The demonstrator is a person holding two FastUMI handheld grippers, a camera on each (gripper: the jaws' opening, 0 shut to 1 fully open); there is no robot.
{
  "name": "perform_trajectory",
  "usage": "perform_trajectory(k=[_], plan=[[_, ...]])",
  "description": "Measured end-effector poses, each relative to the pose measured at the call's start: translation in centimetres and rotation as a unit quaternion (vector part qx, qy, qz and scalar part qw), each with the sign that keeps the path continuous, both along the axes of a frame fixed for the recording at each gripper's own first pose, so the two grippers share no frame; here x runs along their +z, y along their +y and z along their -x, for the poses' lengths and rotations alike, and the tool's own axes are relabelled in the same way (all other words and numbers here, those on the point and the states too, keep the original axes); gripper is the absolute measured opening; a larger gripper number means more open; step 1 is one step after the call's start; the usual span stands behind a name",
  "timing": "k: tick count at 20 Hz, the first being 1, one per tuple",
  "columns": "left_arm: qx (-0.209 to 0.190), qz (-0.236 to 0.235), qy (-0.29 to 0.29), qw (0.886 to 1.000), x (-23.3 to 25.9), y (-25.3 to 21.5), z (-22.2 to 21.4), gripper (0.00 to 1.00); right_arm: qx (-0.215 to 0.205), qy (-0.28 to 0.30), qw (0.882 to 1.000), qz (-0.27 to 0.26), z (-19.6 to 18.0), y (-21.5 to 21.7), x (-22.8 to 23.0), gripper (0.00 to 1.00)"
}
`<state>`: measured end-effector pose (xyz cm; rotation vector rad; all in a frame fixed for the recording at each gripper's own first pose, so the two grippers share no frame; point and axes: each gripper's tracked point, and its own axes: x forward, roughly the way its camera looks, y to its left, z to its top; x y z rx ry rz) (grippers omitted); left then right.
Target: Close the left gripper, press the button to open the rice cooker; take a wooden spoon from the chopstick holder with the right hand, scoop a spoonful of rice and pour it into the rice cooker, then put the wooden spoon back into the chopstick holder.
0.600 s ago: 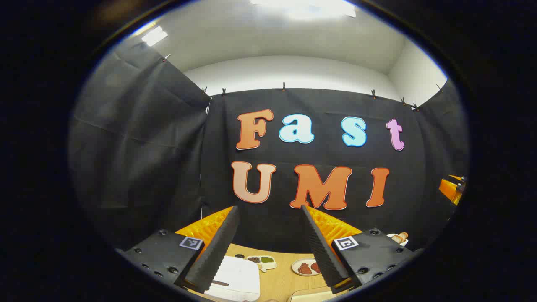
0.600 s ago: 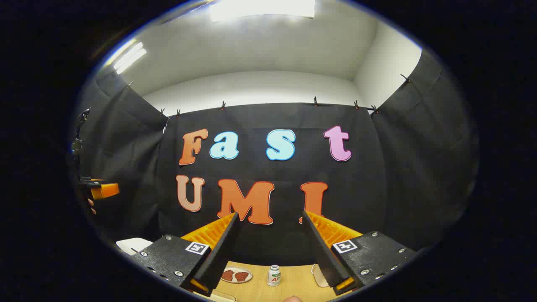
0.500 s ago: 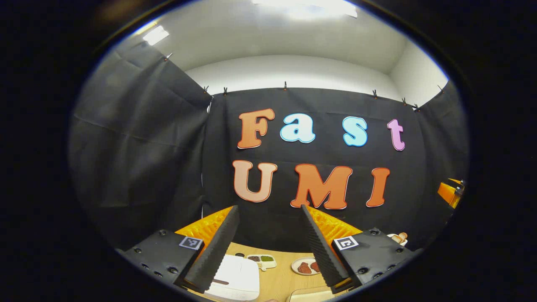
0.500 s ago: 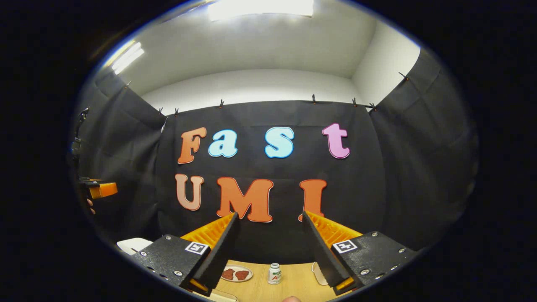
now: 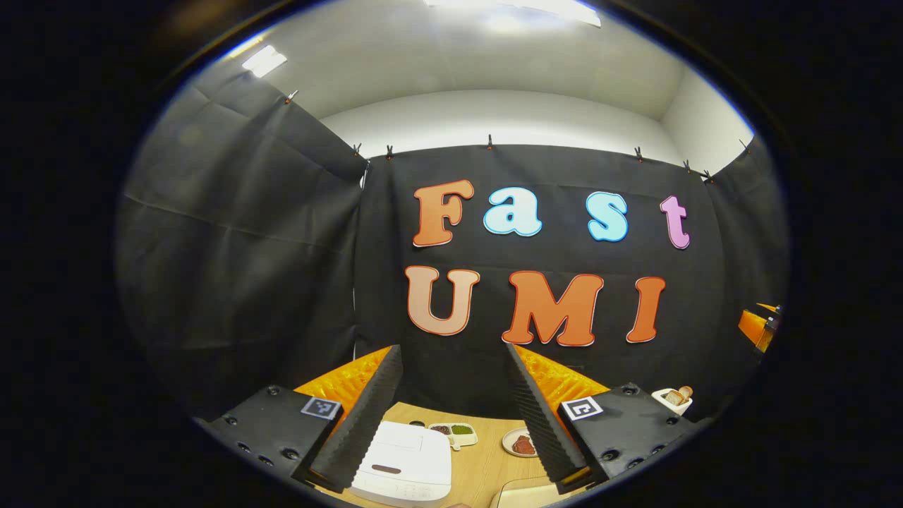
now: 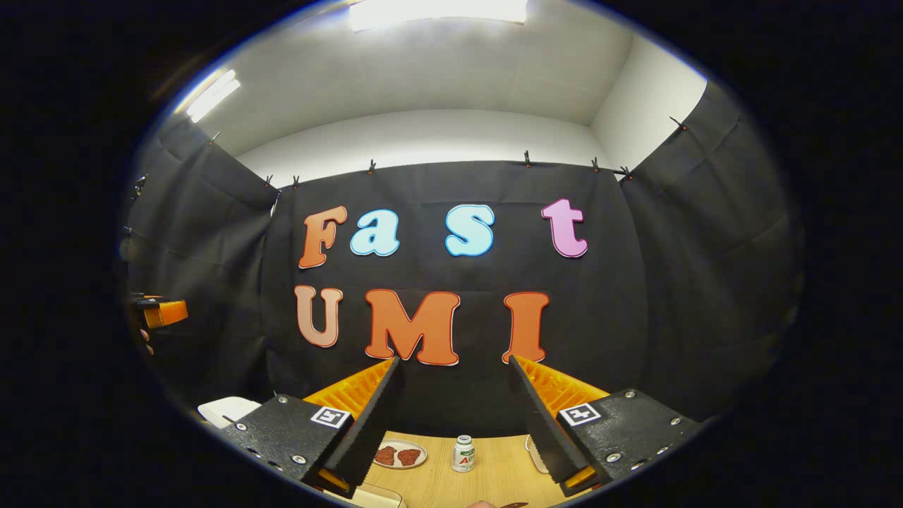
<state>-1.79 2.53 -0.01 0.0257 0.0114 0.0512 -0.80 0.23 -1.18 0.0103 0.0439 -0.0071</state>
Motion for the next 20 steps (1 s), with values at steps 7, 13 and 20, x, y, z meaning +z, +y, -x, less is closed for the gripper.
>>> perform_trajectory(k=[7, 13, 20], plan=[[0.017, -0.032, -0.015, 0.999, 0.7, 0.8, 0.4, 0.98, -0.001, 0.004, 1.0, -0.007, -0.4, 0.2, -0.4, 0.93], [0.044, -0.051, -0.034, 0.997, 1.5, 2.4, 0.3, 0.97, 0.001, 0.006, 1.0, -0.003, -1.3, 0.7, -0.9, 0.93], [0.078, -0.053, -0.052, 0.994, 3.9, 5.2, -0.7, 0.97, -0.003, 0.017, 1.0, -0.003, -1.5, 0.4, -1.8, 0.93]])
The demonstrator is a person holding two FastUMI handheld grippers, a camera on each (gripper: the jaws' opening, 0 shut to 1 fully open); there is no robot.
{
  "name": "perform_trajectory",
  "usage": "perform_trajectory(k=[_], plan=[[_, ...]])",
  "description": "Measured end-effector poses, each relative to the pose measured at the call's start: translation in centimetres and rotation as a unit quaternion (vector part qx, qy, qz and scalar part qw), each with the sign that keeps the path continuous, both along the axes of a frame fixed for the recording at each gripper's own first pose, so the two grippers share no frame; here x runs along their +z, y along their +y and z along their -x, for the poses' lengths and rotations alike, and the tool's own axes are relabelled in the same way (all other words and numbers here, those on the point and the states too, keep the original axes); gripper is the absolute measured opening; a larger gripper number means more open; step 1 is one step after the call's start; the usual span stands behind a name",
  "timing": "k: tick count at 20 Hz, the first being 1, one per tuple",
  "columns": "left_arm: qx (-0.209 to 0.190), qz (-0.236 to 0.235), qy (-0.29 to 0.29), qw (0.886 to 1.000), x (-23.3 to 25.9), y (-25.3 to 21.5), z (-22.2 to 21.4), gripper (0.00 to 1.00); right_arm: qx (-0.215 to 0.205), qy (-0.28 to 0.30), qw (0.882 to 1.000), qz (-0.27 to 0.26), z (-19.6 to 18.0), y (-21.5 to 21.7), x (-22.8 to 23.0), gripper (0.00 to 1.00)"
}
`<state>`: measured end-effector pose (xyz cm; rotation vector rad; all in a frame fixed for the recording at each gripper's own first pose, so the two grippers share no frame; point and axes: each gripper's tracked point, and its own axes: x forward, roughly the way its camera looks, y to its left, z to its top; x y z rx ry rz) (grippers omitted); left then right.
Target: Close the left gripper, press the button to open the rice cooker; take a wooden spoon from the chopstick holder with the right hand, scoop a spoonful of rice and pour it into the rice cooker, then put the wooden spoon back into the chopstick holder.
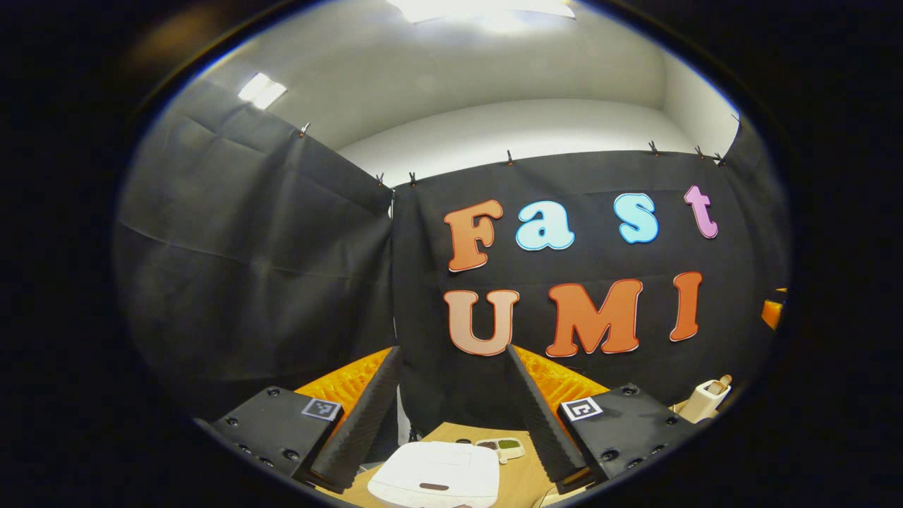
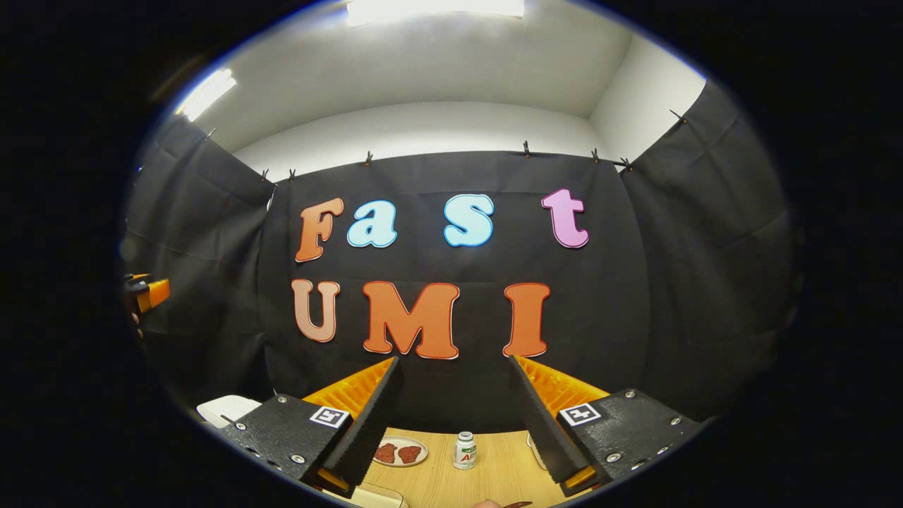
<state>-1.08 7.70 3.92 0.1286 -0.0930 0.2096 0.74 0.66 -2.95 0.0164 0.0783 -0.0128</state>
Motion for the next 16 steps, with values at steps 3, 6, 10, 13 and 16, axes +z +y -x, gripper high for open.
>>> perform_trajectory(k=[3, 6, 10, 13, 16], plan=[[0.01, 0.01, 0.0, 1.0, 0.7, 1.3, -0.5, 0.97, -0.004, 0.002, 1.0, -0.002, -0.1, -0.2, -0.3, 0.93], [0.017, 0.018, 0.005, 1.0, 0.6, 2.5, -0.7, 0.97, -0.008, 0.006, 1.0, 0.0, 0.1, -0.5, -0.9, 0.93], [0.008, 0.033, 0.018, 0.999, -0.6, 3.2, -0.8, 0.97, -0.011, 0.015, 1.0, -0.006, 0.0, -0.4, -1.6, 0.93], [0.0, 0.046, 0.043, 0.998, -2.6, 3.3, -0.9, 0.57, -0.01, 0.016, 1.0, -0.01, -0.2, -0.2, -1.9, 0.93], [0.012, 0.047, 0.05, 0.998, -2.8, 4.3, -0.4, 0.29, -0.01, 0.02, 1.0, -0.006, -0.4, 0.0, -2.2, 0.93]])
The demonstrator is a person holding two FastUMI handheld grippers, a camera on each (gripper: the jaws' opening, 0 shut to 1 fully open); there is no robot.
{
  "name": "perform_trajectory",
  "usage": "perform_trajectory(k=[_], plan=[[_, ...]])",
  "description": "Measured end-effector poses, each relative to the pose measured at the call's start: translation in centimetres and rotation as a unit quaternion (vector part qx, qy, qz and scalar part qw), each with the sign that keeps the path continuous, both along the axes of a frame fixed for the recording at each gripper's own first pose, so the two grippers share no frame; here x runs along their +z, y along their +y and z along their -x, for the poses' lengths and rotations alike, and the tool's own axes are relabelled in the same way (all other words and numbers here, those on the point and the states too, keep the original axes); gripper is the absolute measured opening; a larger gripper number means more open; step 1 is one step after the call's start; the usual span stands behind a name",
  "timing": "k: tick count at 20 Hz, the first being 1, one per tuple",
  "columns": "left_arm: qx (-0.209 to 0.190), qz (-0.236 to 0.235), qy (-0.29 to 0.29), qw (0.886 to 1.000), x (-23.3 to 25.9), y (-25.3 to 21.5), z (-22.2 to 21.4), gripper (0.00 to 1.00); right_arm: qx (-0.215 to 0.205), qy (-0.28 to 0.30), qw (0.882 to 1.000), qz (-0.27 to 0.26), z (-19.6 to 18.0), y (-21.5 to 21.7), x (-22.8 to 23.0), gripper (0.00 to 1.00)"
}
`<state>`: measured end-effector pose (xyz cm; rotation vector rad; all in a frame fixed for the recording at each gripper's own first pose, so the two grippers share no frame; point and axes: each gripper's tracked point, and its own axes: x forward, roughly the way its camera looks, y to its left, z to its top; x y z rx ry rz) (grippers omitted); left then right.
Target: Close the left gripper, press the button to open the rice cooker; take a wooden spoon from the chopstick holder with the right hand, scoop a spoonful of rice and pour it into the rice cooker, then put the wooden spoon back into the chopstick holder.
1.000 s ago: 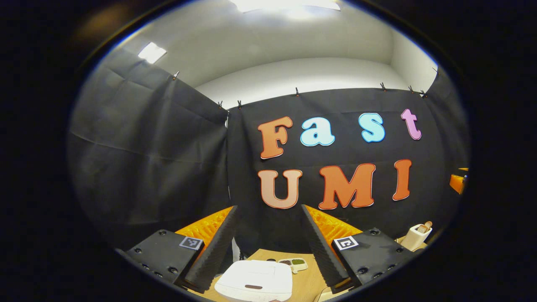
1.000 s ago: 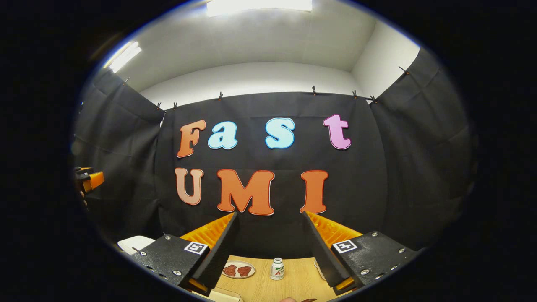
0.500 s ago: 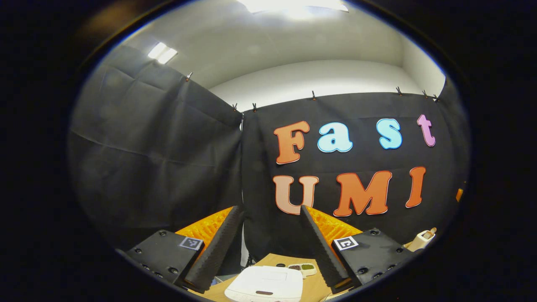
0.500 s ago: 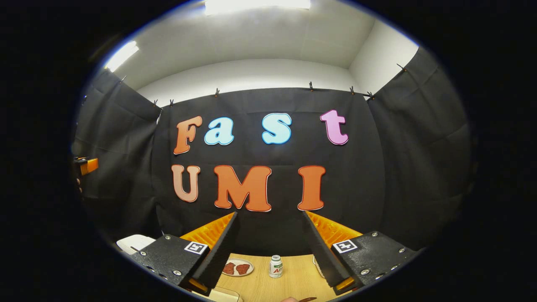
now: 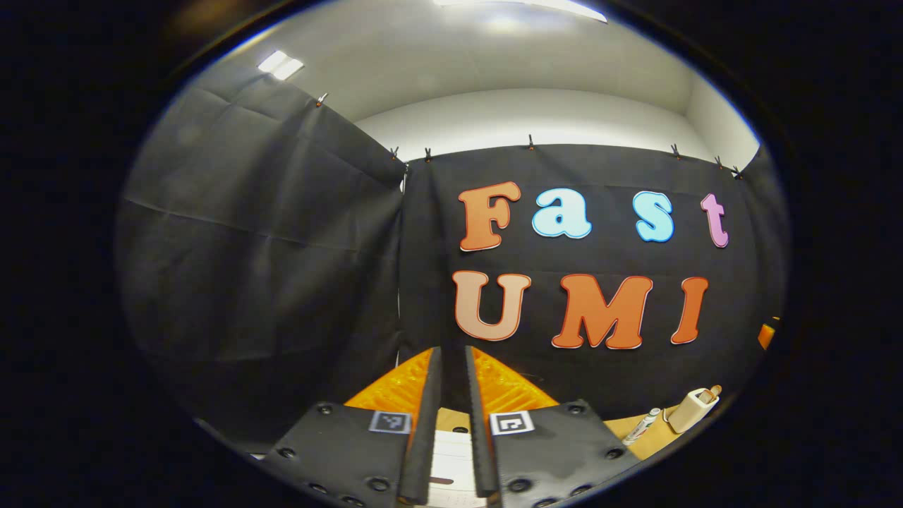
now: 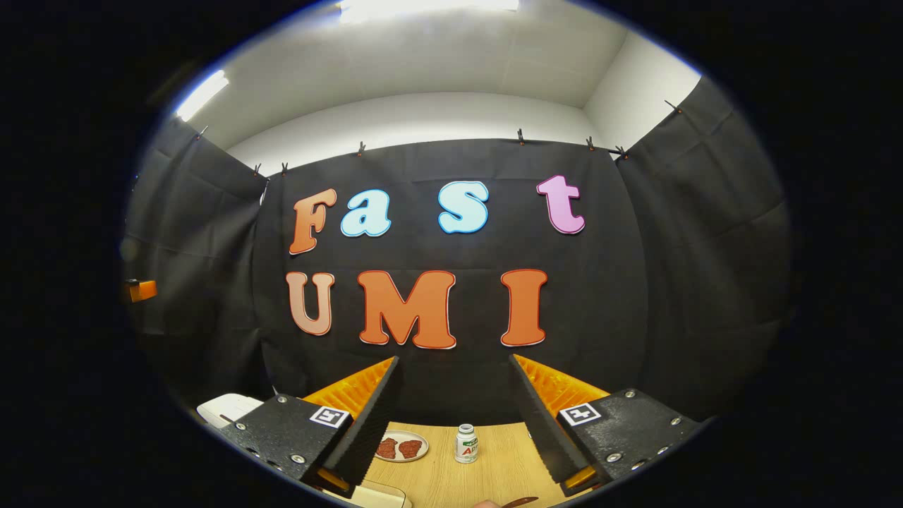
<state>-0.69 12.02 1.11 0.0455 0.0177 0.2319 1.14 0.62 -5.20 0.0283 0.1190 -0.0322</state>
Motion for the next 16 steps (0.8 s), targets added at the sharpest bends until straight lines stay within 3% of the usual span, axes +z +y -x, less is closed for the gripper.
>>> perform_trajectory(k=[1, 2, 7, 12, 16], plan=[[-0.002, 0.0, 0.005, 1.0, -1.0, 0.4, -1.1, 0.03, -0.001, 0.001, 1.0, 0.001, -0.1, 0.1, -0.1, 0.93], [-0.012, 0.002, 0.011, 1.0, -0.8, -0.4, -0.6, 0.08, 0.001, 0.002, 1.0, 0.002, -0.2, 0.3, -0.2, 0.93], [-0.009, 0.05, 0.117, 0.992, -8.4, 0.7, -1.7, 0.04, 0.003, 0.014, 1.0, 0.007, -0.3, 0.6, -1.4, 0.93], [-0.017, 0.113, 0.258, 0.959, -18.3, 1.6, -2.4, 0.04, -0.004, 0.03, 0.999, 0.016, -0.1, 0.4, -2.8, 0.93], [-0.025, 0.155, 0.338, 0.928, -24.8, 2.1, -2.8, 0.03, -0.016, 0.054, 0.998, 0.021, 0.5, 0.0, -4.7, 0.94]])
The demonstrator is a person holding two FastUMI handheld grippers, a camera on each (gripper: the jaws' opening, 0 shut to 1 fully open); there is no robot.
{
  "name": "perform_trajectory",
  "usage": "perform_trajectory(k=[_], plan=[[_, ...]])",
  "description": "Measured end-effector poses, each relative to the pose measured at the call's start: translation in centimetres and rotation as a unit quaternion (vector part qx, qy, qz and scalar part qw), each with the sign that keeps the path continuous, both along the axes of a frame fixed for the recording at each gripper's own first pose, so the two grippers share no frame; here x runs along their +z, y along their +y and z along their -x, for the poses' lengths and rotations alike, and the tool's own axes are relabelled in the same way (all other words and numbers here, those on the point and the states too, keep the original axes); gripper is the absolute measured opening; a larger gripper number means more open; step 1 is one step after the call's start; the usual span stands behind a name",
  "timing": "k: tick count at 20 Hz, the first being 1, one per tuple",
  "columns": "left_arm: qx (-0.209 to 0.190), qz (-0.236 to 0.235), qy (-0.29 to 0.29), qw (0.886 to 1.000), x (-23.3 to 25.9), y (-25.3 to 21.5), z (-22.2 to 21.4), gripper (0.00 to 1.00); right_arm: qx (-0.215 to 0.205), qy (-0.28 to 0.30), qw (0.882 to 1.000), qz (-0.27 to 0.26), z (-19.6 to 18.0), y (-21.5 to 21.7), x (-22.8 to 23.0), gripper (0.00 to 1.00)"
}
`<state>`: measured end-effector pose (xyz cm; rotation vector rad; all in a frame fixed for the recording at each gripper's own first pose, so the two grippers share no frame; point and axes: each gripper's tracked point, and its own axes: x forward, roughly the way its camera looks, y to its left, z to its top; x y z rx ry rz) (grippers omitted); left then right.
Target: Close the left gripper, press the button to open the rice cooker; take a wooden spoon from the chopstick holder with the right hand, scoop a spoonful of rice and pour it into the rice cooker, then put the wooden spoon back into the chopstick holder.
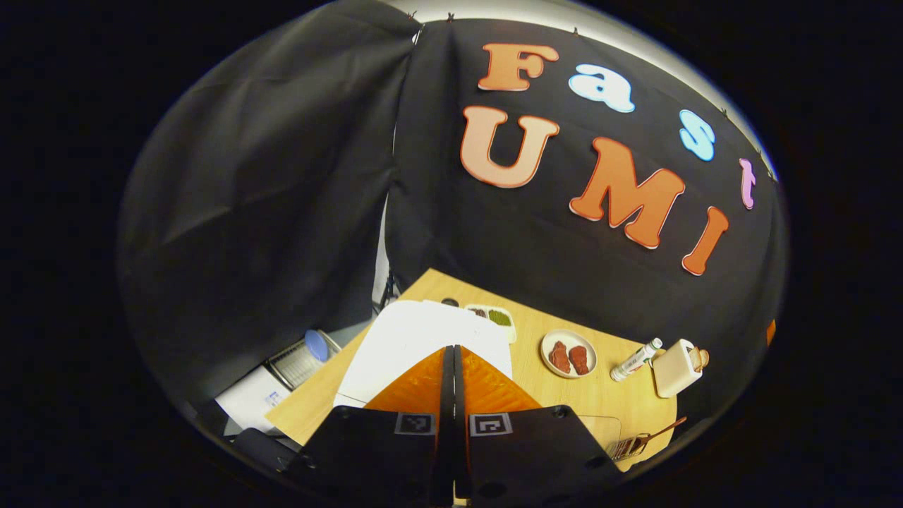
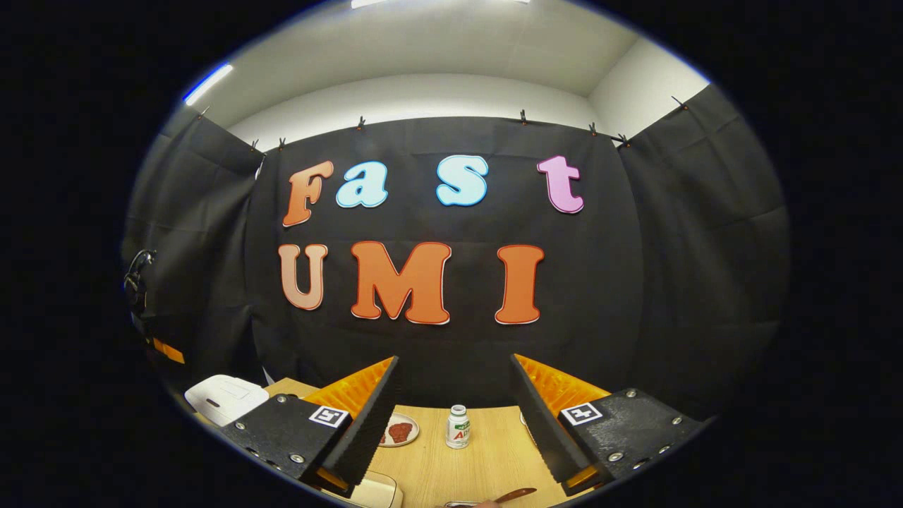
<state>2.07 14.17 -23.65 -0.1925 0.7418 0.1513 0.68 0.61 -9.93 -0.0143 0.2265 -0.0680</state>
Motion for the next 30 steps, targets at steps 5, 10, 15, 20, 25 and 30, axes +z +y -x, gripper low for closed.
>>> perform_trajectory(k=[5, 10, 15, 20, 25, 30], plan=[[0.018, 0.097, 0.1, 0.99, -6.7, 0.0, 0.0, 0.05, -0.035, 0.041, 0.999, 0.007, 0.9, -1.1, -2.6, 0.97], [-0.02, 0.112, 0.178, 0.977, -11.9, -0.3, 1.3, 0.05, -0.088, 0.081, 0.993, 0.004, 3.4, -1.2, -5.0, 0.94], [-0.069, 0.122, 0.193, 0.971, -12.9, -0.3, 1.4, 0.05, -0.121, 0.127, 0.984, 0.0, 5.9, -0.8, -7.6, 0.94], [-0.043, 0.066, 0.153, 0.985, -10.5, 0.3, 1.0, 0.05, -0.123, 0.163, 0.979, -0.025, 6.8, -2.6, -11.1, 0.94], [-0.06, -0.059, 0.024, 0.996, -2.4, -0.2, -2.1, 0.04, -0.146, 0.22, 0.963, -0.058, 8.8, -6.3, -16.7, 0.94], [-0.056, -0.083, -0.019, 0.995, 1.3, -2.6, -2.1, 0.04, -0.147, 0.264, 0.951, -0.074, 10.6, -8.0, -21.2, 0.94]])
